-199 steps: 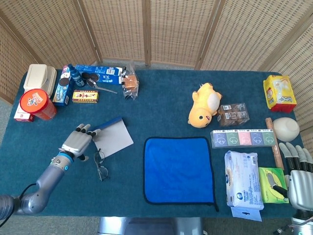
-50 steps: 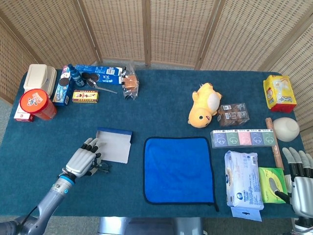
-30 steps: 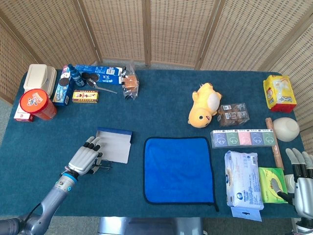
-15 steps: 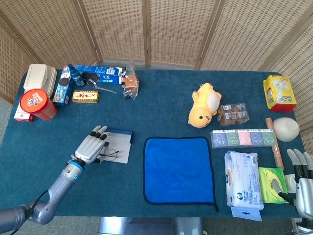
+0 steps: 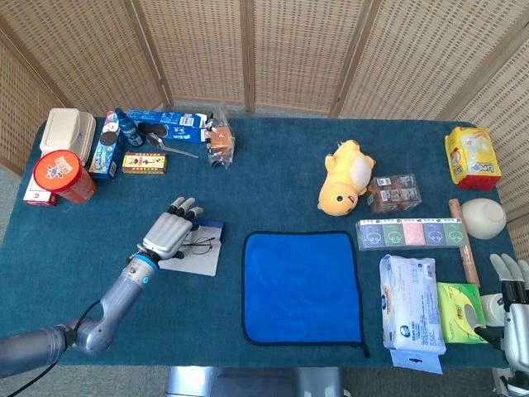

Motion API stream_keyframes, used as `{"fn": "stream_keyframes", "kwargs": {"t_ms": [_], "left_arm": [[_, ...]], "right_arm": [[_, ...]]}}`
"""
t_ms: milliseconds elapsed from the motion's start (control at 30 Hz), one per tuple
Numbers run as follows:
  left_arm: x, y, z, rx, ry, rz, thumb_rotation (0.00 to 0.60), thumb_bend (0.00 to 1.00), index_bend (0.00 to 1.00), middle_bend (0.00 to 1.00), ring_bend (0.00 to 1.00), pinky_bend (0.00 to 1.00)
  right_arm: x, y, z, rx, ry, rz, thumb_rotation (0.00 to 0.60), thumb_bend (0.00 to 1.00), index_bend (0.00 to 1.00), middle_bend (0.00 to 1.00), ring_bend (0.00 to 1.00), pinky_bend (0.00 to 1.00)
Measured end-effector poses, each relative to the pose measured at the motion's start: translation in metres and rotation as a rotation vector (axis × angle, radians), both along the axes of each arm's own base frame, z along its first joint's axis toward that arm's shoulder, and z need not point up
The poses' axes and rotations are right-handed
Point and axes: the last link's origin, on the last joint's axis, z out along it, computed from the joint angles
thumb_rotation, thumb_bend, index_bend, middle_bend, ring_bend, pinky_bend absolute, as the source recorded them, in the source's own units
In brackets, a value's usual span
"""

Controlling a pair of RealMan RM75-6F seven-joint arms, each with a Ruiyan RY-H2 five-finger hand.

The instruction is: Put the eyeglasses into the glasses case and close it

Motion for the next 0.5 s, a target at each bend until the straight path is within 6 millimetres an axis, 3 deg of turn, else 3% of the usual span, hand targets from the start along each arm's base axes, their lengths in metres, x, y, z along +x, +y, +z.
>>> {"fn": "stream_keyframes", "kwargs": {"t_ms": [300,500], "left_arm": [[-0.0025,0.0049,-0.0078,-0.009,0.038,0.005,0.600,0.30,0.42,0.12,0.00,0.00],[-0.0051,0.0051,-0.0055,0.000,0.046,0.006,0.600,0.30,0.09,0.04,0.00,0.00]], "right_arm": [[-0.0015,0.0026,0.0026,-0.007,0.000,-0.005,0.600,0.28,0.09,0.09,0.00,0.08],[-0.0015,0.0037,0.0023,-0.007,-0.001,-0.006,0.600,0.28,0.09,0.09,0.00,0.08]]}}
